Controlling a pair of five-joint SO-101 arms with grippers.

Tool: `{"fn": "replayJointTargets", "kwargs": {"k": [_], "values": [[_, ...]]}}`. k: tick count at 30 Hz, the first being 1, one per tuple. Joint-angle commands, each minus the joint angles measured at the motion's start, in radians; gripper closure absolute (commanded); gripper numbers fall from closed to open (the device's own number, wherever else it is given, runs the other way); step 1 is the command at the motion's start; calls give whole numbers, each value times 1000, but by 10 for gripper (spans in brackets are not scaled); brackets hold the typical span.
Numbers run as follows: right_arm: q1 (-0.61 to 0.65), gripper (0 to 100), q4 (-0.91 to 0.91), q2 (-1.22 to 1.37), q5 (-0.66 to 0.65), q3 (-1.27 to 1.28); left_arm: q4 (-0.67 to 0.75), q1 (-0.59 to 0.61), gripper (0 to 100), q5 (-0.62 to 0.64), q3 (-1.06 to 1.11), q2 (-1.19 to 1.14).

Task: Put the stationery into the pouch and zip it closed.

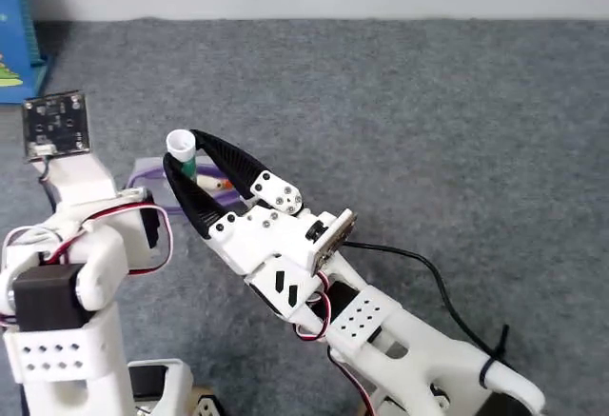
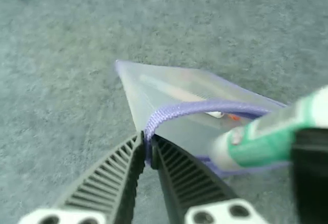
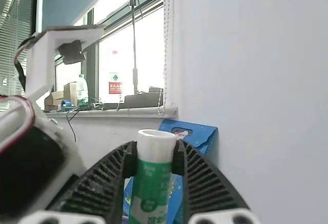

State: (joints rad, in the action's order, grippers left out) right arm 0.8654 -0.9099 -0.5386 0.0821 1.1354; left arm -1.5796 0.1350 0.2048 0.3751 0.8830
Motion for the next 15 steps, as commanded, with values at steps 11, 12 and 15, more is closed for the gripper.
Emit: {"fn": "replayJointTargets", "kwargs": {"k": [11,12,15], "values": [[-27,932,41,1,-9,18,-3,-6,989,12,-76,-3],[-27,912,53,1,-9,18,-3,-6,989,12,-76,-3],[-28,911,54,1,-8,15,-3,-6,989,12,-76,-3]]}}
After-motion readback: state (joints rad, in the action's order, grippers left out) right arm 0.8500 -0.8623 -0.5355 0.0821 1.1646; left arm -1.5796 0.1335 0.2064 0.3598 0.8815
